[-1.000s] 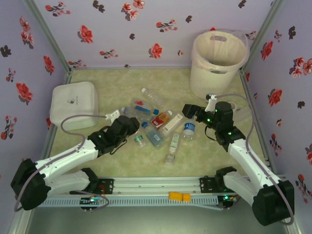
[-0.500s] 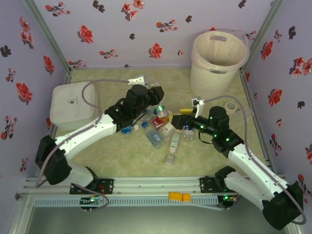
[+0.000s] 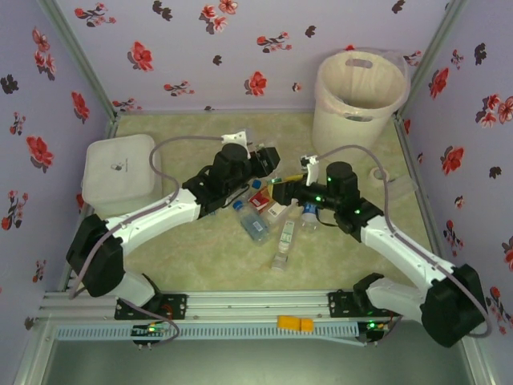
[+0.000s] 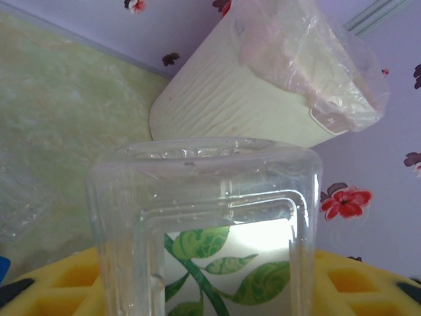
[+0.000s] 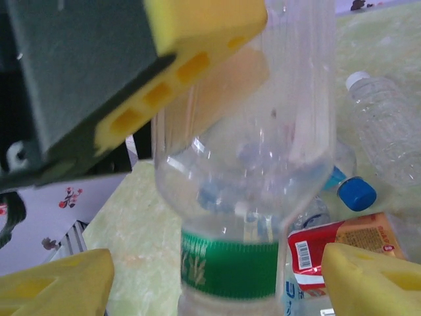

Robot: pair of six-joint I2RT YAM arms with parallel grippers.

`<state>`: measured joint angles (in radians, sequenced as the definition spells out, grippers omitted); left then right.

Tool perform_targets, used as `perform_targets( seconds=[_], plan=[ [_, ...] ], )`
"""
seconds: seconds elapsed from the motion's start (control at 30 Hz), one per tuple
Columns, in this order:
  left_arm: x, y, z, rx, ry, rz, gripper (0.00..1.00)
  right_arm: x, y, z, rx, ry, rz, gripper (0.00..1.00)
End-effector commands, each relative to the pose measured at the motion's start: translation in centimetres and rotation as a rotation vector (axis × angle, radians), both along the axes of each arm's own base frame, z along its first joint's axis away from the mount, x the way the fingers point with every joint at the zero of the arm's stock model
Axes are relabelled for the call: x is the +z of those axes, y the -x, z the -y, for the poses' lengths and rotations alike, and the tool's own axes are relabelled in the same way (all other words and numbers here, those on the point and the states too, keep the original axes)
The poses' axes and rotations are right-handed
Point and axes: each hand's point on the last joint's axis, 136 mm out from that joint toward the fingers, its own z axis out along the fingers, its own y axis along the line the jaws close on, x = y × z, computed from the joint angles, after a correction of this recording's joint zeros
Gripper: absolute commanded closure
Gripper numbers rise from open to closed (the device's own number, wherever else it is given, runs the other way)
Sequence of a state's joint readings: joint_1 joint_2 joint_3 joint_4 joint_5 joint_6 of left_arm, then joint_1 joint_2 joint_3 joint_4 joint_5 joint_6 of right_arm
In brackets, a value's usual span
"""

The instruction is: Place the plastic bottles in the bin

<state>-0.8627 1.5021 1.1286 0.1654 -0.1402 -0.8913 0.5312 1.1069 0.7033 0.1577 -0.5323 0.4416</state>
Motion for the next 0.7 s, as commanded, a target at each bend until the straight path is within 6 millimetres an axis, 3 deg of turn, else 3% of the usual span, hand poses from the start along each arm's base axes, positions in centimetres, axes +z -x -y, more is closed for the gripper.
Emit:
perform_targets(
  seconds=[0.0, 0.1, 0.23, 0.47, 0.5, 0.67],
  plan=[
    [2.8, 0.3, 0.2, -0.019, 0.118, 0.033, 0.63, 2.1, -0.3, -1.1, 0.039, -0.056, 0.049, 0.23],
    [2.6, 0.3, 0.4, -0.021, 0.136, 0.026, 0.63, 1.6, -0.6, -1.3, 0.037, -0.060, 0.032, 0.37],
    [2.7, 0.4, 0.5, -0.027, 0.153, 0.022, 0.62, 0.4, -0.7, -1.4, 0.038, -0.040, -0.002, 0.40],
    [2.4, 0.4, 0.5, -0.028, 0.165, 0.014, 0.58, -0.2, -0.9, -1.2, 0.022, -0.018, -0.009, 0.60],
    [2.4, 0.4, 0.5, -0.026, 0.165, 0.014, 0.53, -0.2, -0.9, -1.1, 0.018, -0.015, -0.009, 0.61],
    [2.8, -0.3, -0.4, -0.021, 0.163, 0.016, 0.02, -0.3, -1.3, 0.0, -0.044, 0.032, 0.001, 0.63]
  ],
)
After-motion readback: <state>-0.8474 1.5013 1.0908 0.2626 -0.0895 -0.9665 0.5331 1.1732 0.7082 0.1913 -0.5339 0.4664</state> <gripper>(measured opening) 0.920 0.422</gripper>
